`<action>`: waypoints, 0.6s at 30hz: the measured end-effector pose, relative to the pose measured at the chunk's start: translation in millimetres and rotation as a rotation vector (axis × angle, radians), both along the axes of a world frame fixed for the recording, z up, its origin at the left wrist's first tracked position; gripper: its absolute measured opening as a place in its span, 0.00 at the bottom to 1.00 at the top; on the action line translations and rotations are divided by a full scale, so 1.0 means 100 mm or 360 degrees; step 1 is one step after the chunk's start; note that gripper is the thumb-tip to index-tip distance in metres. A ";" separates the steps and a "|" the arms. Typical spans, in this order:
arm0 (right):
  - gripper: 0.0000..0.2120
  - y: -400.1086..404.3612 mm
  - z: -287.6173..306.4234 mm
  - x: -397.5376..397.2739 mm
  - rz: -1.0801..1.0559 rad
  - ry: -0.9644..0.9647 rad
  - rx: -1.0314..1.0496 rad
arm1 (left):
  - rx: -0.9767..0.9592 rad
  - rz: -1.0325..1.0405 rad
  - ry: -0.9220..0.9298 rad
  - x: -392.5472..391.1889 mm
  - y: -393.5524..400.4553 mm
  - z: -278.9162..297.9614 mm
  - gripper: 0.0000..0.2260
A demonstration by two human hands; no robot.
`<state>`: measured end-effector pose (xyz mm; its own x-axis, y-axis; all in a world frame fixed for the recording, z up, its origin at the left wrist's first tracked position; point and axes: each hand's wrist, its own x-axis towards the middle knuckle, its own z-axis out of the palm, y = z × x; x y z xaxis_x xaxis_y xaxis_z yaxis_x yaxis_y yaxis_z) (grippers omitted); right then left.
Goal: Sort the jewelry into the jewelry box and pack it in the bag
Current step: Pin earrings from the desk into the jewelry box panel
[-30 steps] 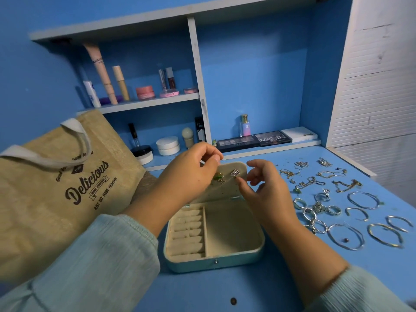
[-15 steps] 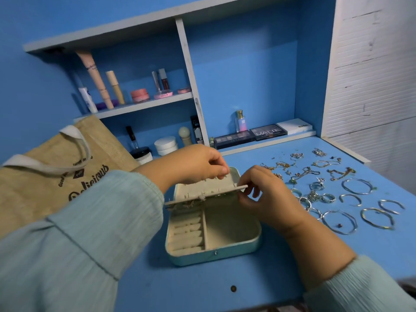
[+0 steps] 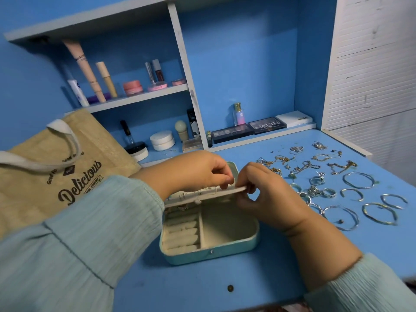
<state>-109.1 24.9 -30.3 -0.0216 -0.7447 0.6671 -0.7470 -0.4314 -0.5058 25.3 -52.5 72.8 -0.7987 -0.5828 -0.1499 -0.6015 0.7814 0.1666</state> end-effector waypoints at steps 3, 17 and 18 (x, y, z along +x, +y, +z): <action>0.05 0.00 0.00 0.00 0.0002 -0.0014 0.0004 | -0.0023 -0.0047 -0.0013 -0.01 0.01 -0.01 0.04; 0.06 0.01 0.01 0.01 0.0001 -0.0037 0.0002 | 0.0020 -0.0065 0.0032 0.03 0.02 0.00 0.04; 0.06 0.01 0.01 0.01 0.0003 -0.0038 0.0004 | 0.0016 -0.0064 0.0029 0.03 0.03 0.00 0.04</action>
